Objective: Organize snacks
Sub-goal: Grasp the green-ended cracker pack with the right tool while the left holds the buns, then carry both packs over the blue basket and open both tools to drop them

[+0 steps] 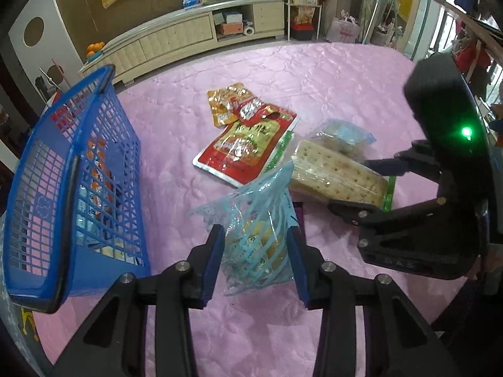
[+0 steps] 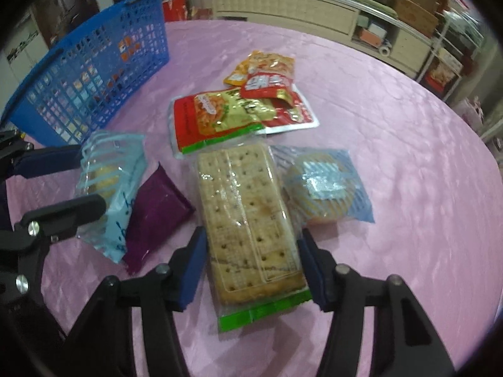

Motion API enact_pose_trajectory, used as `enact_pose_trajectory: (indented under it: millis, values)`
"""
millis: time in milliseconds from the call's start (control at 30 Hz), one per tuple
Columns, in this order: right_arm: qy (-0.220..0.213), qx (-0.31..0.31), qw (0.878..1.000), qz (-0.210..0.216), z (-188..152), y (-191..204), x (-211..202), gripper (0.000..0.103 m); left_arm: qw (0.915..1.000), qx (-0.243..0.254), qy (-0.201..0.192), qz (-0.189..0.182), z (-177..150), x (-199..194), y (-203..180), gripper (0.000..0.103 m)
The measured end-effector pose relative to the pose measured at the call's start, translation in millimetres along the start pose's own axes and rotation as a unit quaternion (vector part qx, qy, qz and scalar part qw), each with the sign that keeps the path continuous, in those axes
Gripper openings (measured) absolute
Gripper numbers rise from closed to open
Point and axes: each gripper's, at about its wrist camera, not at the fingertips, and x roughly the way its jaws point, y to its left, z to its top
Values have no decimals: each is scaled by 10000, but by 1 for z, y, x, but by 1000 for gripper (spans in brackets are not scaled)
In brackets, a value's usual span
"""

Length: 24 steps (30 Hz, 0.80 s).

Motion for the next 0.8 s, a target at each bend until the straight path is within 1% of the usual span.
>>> enact_pose_trajectory:
  millis: [167, 267, 333, 467, 567, 667, 800]
  values:
    - [-194, 149, 9997, -90, -7, 2, -35, 62, 9996, -23, -258, -113, -3, -27, -4, 37]
    - [-354, 94, 9986, -371, -8, 7, -61, 62, 9991, -3, -408, -126, -5, -46, -5, 37]
    - [-473, 88, 9980, -418, -8, 12, -77, 62, 9985, 6, -536, -114, -6, -62, -4, 37]
    - [-708, 39, 9962, -512, -7, 25, -113, 62, 9965, -71, -827, -125, -8, -95, 6, 37]
    - [-924, 22, 9943, -526, -4, 36, -138, 62, 9944, -82, -1048, -64, -9, -119, 14, 37]
    - [-1105, 16, 9926, -505, 1, 48, -155, 62, 9920, -115, -1259, -14, -10, -142, 24, 37]
    - [-1346, -165, 9896, -481, 17, 74, -174, 62, 9894, -213, -1436, 30, -10, -164, 45, 37]
